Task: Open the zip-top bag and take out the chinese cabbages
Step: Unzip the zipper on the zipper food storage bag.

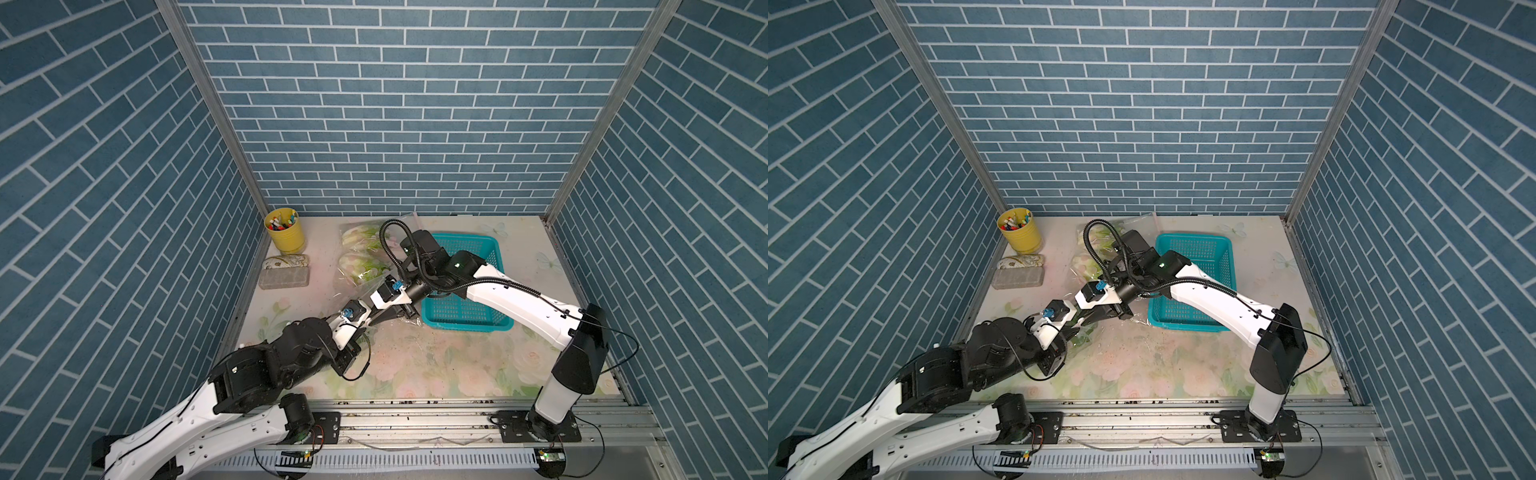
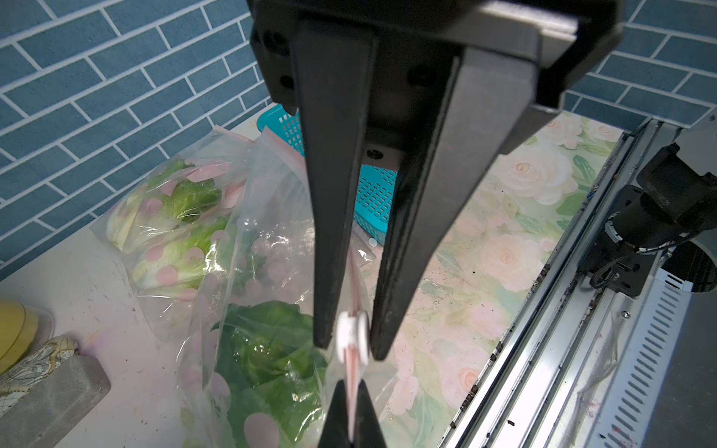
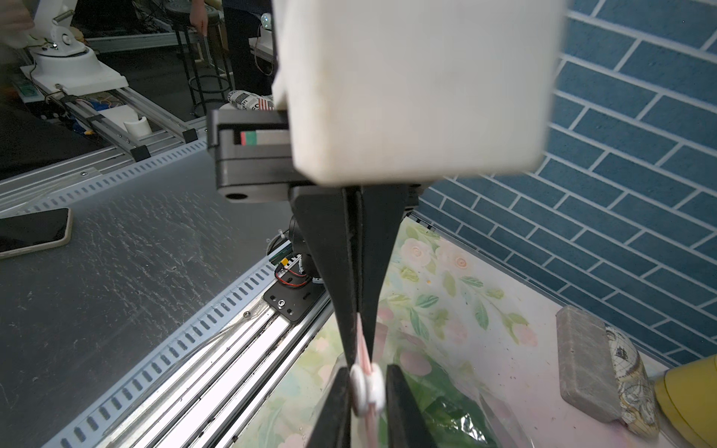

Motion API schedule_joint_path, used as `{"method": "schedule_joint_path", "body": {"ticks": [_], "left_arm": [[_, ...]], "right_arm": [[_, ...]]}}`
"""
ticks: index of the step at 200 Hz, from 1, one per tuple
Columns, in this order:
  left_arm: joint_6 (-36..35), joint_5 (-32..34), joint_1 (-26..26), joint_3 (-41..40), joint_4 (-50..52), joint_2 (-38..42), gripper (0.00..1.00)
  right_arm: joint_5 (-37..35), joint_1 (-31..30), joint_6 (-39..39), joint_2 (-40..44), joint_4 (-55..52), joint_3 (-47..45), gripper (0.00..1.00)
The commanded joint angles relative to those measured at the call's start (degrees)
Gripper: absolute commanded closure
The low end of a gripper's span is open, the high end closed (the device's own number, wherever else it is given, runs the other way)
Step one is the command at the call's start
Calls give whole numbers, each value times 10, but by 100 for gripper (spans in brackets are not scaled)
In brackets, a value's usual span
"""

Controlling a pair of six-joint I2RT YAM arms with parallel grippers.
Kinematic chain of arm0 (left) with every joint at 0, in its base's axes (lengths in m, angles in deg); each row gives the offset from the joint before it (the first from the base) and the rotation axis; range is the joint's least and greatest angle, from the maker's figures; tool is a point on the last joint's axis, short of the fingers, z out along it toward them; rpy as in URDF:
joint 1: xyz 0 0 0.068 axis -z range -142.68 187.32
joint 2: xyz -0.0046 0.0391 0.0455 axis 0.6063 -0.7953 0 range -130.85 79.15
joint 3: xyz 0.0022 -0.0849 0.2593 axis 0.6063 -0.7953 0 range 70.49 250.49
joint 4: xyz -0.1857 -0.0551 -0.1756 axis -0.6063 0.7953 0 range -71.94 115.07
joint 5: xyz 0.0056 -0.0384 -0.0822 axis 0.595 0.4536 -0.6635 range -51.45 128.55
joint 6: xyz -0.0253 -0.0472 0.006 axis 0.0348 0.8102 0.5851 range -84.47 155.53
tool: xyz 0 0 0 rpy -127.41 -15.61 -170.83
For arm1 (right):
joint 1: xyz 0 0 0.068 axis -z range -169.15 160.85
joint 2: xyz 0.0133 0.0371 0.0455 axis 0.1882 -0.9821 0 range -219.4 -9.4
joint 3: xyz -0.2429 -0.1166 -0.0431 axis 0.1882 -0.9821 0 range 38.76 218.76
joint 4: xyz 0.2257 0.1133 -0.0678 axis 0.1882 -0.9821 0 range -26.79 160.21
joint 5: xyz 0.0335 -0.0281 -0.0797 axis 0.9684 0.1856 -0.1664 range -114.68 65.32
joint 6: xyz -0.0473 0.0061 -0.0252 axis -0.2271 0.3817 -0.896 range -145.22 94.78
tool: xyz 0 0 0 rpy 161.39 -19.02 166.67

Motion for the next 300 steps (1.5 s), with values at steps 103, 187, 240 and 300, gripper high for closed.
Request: {"method": "schedule_joint_path", "body": {"ticks": [103, 187, 240, 300], "left_arm": [[15, 63, -3, -9, 7, 21, 100], [24, 73, -3, -2, 23, 30, 100], [25, 67, -4, 1, 26, 27, 100], [34, 80, -4, 25, 49, 40, 100]], "right_arm": [[-26, -4, -39, -3, -19, -11, 100], [-73, 17, -45, -1, -30, -13, 100], [-98, 44, -62, 2, -35, -16, 100], [-123, 82, -83, 10, -17, -40, 100]]}}
